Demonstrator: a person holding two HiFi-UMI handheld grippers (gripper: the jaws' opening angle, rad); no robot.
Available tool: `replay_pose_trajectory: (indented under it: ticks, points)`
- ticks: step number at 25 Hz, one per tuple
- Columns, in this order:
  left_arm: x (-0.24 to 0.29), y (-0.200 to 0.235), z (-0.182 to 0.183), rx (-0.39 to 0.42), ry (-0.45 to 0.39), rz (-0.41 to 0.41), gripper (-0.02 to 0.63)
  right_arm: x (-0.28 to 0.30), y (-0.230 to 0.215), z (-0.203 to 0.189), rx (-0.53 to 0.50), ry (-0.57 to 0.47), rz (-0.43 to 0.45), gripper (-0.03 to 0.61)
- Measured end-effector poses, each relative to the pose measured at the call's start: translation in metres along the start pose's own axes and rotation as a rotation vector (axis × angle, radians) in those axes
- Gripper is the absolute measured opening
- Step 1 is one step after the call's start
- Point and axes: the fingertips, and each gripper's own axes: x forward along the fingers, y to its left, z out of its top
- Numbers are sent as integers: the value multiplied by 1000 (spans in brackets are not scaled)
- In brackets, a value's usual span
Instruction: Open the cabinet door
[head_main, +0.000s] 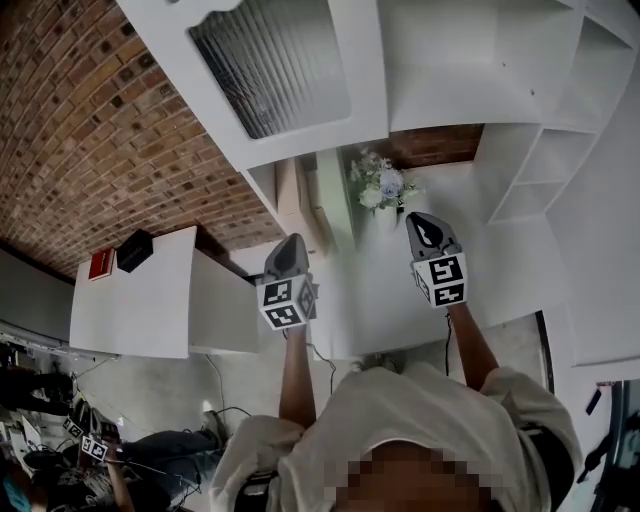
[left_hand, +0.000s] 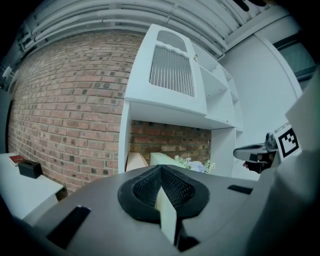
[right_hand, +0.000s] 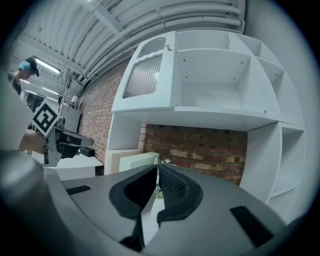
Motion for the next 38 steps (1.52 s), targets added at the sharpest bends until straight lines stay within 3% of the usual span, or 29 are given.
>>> replay_pose_trajectory:
  ticks: [3, 8, 17, 21, 27, 38]
  points:
    - [0, 3, 2, -1, 5, -14, 26, 8, 3, 17, -3, -16, 0, 52]
    - [2, 6, 11, 5, -13, -35, 26, 24, 2, 63, 19, -86, 25, 158]
    - [2, 13, 16, 9, -30, -55, 26, 50, -10, 161, 50, -229, 51, 261]
    - [2, 13, 13, 3, -25, -59, 26, 66, -15, 192, 19, -262, 50, 335]
    - [-1, 18, 11, -4, -20, -60, 26, 91, -20, 215, 22, -265, 47, 433]
    - [-5, 27, 14, -3, -17, -64, 26, 117, -11, 224, 77, -252, 97, 453]
